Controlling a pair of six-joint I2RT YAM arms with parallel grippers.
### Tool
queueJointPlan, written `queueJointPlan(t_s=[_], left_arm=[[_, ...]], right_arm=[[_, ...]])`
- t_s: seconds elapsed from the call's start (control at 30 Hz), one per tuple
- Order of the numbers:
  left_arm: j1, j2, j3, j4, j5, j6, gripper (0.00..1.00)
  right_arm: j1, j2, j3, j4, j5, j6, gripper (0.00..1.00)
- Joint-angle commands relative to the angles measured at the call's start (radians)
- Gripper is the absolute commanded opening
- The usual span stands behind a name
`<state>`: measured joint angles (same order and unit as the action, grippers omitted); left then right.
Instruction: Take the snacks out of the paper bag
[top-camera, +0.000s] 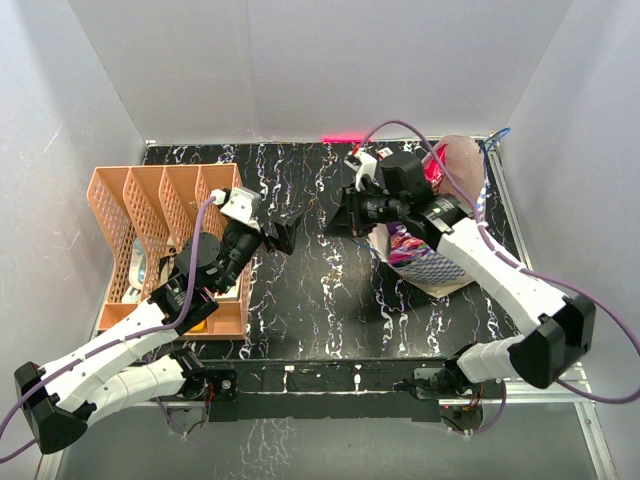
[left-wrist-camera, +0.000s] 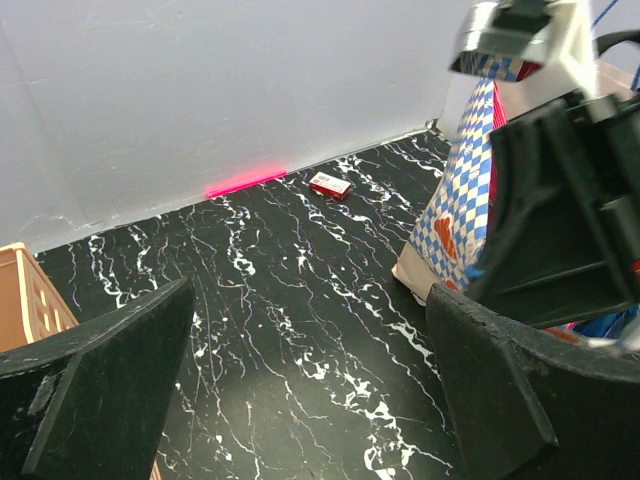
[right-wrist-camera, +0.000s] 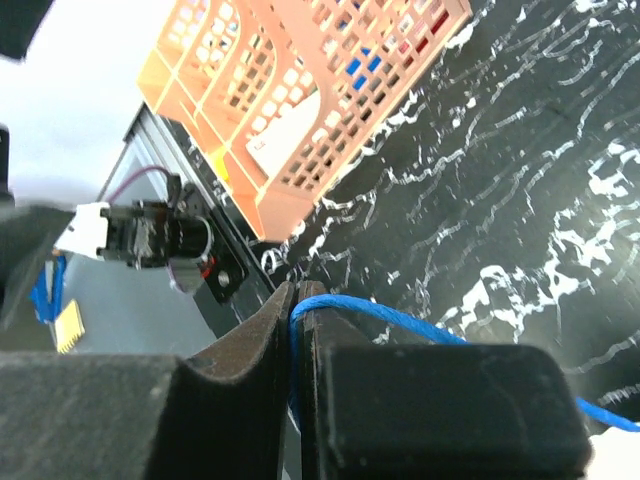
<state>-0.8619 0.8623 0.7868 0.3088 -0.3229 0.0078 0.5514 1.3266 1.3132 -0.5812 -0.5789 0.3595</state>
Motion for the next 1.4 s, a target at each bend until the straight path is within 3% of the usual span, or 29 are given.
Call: queueJointPlan(t_s=[0.0, 0.23, 0.37, 0.57, 0.67, 0.93, 1.17, 1.37], left_arm=[[-0.006, -0.019, 0.006, 0.035, -0.044, 0.0, 0.98], [-0.006, -0.017, 0.008, 0.029, -0.048, -0.015, 0.98], [-0.005, -0.005, 0.018, 0.017, -0.027, -0.029, 0.98], [-0.005, 0.011, 0.017, 0.016, -0.021, -0.04, 0.98], [-0.01, 0.015, 0.02, 0.01, 0.002, -0.061, 0.98], [-0.023, 0.093, 0.095, -0.058, 0.124, -0.165, 0.98], [-0.022, 0.296, 0.404, -0.391, 0.32, -0.462, 0.98], [-0.02, 0.424, 0.552, -0.494, 0.446, -0.634, 0.98]], right_arm=[[0.05, 0.046, 0.098, 0.313, 0.056, 0.165, 0.08], [0.051, 0.07, 0.172, 0.305, 0.124, 0.175, 0.1], [0.051, -0.005, 0.144, 0.185, 0.246, 0.136, 0.32], [0.051, -0.222, 0.06, 0.019, 0.491, 0.109, 0.84], [0.051, -0.34, 0.041, -0.06, 0.604, 0.115, 0.97], [0.051, -0.533, 0.115, -0.223, 0.782, 0.114, 0.98], [0.051, -0.549, 0.22, -0.371, 0.853, 0.085, 0.98], [0.051, -0.631, 0.132, -0.341, 0.882, 0.065, 0.98]])
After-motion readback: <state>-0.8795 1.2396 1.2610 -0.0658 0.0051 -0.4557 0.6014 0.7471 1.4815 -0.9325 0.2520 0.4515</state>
